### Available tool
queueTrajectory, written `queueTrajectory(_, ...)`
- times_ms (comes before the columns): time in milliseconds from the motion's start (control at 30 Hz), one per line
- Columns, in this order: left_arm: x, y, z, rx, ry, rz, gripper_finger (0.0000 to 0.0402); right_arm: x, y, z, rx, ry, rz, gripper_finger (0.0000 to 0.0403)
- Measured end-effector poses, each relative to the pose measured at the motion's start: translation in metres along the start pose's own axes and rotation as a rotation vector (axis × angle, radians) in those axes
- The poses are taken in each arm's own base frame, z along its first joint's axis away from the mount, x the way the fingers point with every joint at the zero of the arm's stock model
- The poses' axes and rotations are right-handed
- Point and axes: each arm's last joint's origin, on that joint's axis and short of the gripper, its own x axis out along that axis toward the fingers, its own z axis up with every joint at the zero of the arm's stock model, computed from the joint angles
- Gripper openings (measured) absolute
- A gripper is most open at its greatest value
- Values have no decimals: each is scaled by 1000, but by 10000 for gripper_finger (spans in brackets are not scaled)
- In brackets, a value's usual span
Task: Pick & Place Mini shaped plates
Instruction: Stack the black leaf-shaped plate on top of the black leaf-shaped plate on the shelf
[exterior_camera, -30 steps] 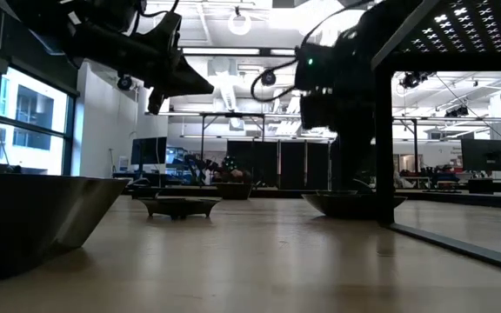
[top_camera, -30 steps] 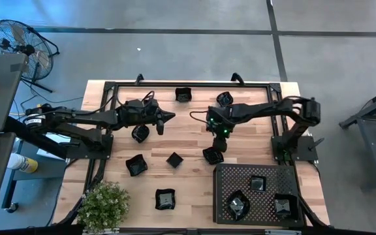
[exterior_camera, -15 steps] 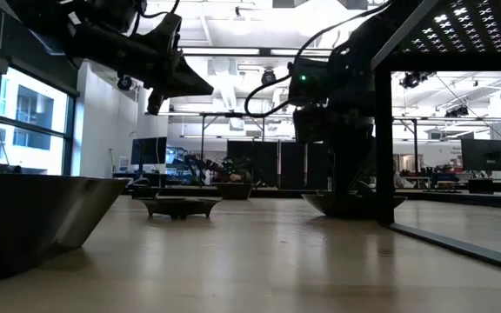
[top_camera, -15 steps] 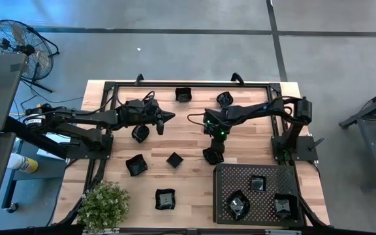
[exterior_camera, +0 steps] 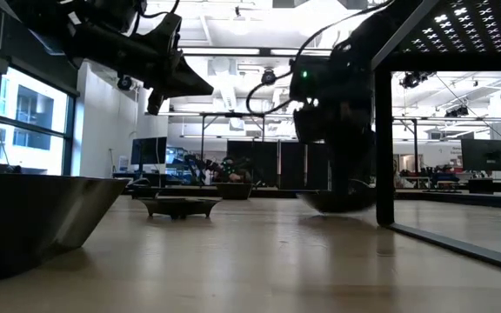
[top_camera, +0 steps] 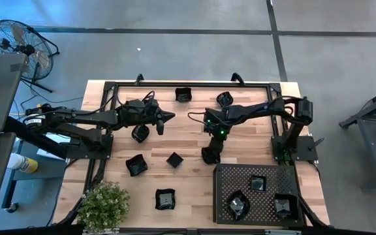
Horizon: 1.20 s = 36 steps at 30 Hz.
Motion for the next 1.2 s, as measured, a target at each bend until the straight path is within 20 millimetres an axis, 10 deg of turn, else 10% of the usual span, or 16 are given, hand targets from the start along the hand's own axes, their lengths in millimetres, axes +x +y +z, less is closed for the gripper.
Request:
queueTrajectory(300,-6,-2,1,-9,35,-42,0,-69,33,-8,243,-233,31,1)
queueTrajectory(567,-20,-3,6,8,42,-32,0,-146,89,-57,445,-523,144,1)
queueTrajectory(1200,-20,-2,3,-52,70,-19,0,-137,241,-183,701,-415,234,0)
